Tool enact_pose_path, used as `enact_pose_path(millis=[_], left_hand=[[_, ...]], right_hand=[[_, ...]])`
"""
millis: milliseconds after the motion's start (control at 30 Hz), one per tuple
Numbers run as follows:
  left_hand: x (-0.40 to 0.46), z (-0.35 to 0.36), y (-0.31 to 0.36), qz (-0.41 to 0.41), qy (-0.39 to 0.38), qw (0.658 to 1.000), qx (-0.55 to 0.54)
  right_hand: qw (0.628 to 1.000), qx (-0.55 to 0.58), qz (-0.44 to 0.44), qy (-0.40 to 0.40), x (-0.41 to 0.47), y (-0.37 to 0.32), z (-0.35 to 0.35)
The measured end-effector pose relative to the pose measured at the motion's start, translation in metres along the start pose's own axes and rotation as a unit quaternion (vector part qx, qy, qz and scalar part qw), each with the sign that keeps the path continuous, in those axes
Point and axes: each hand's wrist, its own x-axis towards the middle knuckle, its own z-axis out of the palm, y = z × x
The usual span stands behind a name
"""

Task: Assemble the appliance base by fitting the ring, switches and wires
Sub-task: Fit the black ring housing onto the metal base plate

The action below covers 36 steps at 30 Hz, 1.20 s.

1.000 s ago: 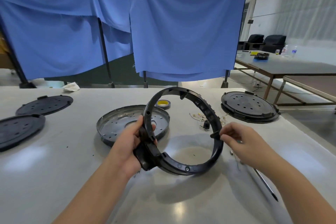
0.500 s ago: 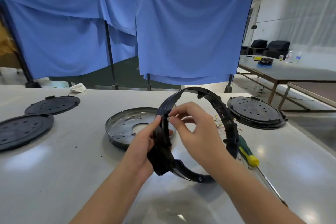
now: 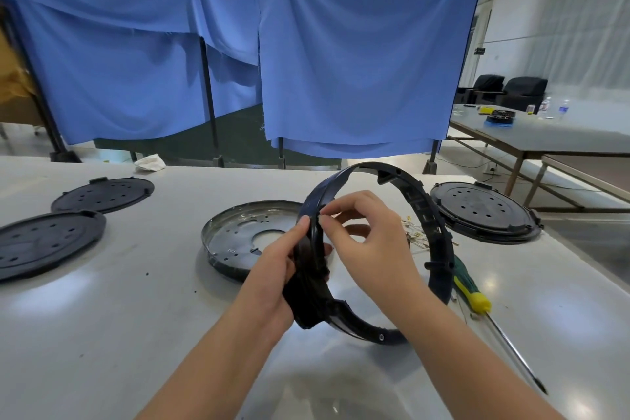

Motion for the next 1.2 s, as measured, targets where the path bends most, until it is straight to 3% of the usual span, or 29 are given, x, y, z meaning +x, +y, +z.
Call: enact_pose_path(millis=[167,367,467,700,900,1067,1200], left_hand=[[-0.002,0.002,0.001,-0.003,0.003,1.0,0.013],[-0.003,0.005,0.002,0.0,-0.009,1.0,0.009],[-0.002,0.005,0.002,-0.003,-0.011,1.0,0.002],[-0.002,0.001,0.003,0.008,-0.005,0.999,0.041],[0.006,-0.007,0.005,0.06,0.059,0.993,0.081],[0.011,-0.014,0.001,0.14,0.122,0.97,0.155],[0.012,-0.018,0.0,0.163,0.168,0.954,0.188]], right_hand=[[0.981,0.115,0.152,-0.022,0.006,-0.004,-0.004],[0.877,0.345,0.334,-0.033,0.014,-0.003,-0.006],[0.861,0.363,0.35,-0.067,0.014,0.003,-0.006],[0.919,0.248,0.306,-0.039,0.005,0.02,-0.024],[0.981,0.083,0.173,-0.025,-0.004,0.031,-0.068],[0.985,-0.01,0.167,0.028,-0.002,0.054,-0.106],[0.975,-0.158,0.145,0.056,-0.003,0.076,-0.135]])
